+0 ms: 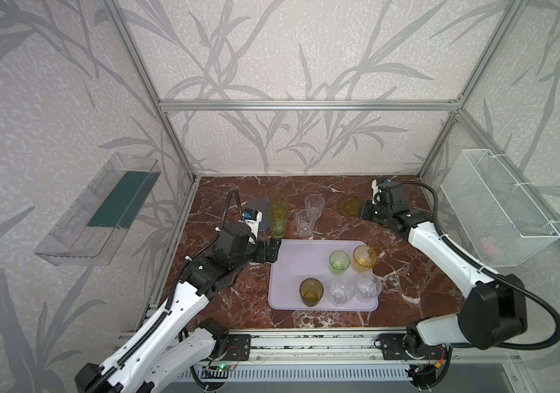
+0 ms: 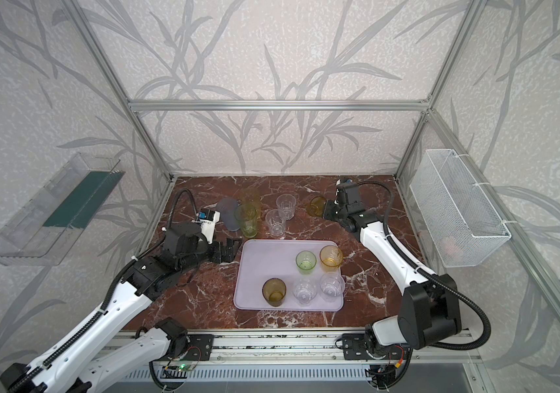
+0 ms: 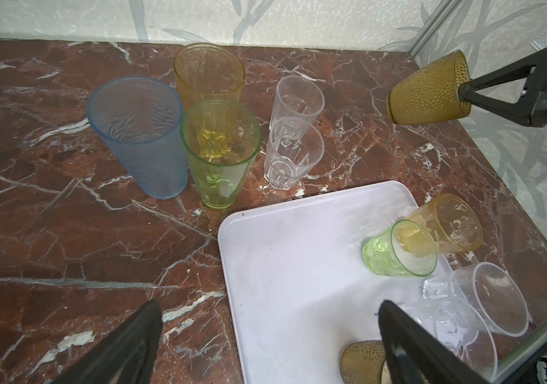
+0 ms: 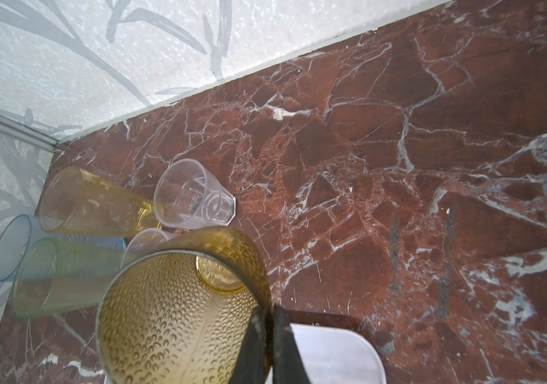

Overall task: Place the glasses into the tray
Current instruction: Pick up the glass from the top-center of the table, then place the glass on the tray.

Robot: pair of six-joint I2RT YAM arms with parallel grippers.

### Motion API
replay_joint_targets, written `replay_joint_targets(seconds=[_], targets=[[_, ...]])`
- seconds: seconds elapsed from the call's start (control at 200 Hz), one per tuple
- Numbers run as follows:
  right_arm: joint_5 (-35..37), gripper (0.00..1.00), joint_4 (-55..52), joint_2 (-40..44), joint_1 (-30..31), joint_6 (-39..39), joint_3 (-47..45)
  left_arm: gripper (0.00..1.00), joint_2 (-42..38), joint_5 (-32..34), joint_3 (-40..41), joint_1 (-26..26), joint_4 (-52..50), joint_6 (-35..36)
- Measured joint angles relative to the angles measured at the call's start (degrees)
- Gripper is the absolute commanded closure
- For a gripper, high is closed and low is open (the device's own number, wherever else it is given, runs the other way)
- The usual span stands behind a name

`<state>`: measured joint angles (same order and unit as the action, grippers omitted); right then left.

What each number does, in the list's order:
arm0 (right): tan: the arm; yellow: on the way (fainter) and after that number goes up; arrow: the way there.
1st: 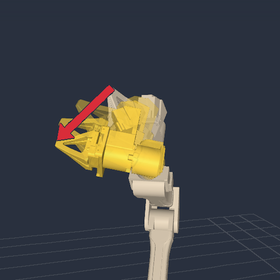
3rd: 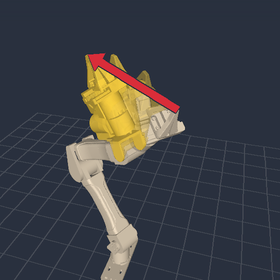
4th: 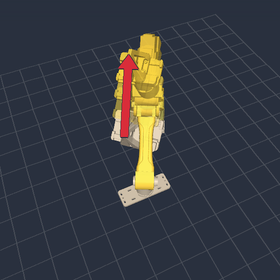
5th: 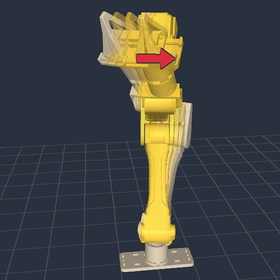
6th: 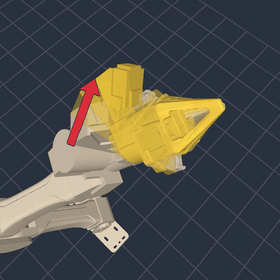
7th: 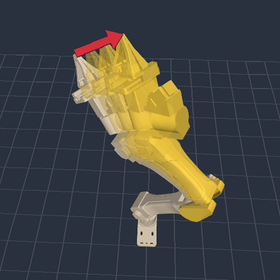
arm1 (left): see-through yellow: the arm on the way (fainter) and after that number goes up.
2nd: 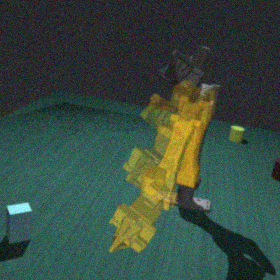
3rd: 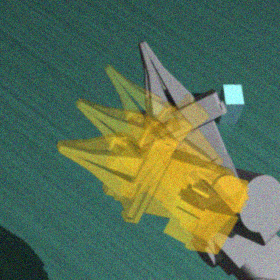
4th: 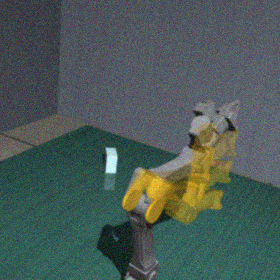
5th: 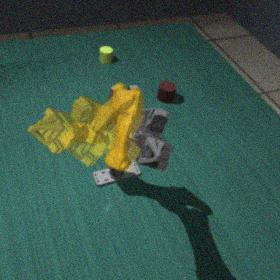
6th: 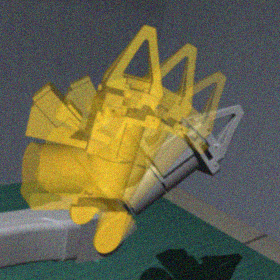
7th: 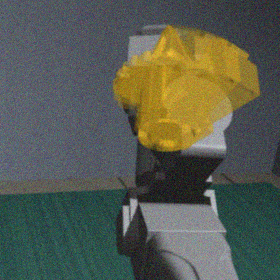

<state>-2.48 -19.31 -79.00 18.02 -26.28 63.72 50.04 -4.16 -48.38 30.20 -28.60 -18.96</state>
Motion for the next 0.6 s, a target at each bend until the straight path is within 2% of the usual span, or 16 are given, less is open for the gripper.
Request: replay_joint_targets(seconds=[0.235,0.43,0.6], targets=[[2.4,1.00,-6.5,8.8,5.2,3.9,-3.8,0.01,2.3,-5.5,0.5,0.0,1.0,-0.1],[6.2,1.00,-10.9,12.7,12.0,5.3,-4.5,0.01,1.9,-5.6,0.5,0.0,1.2,0.5],[9.4,1.00,-13.6,12.7,18.9,5.3,-4.4,0.01,0.7,-4.2,0.5,-0.2,1.2,0.9]])
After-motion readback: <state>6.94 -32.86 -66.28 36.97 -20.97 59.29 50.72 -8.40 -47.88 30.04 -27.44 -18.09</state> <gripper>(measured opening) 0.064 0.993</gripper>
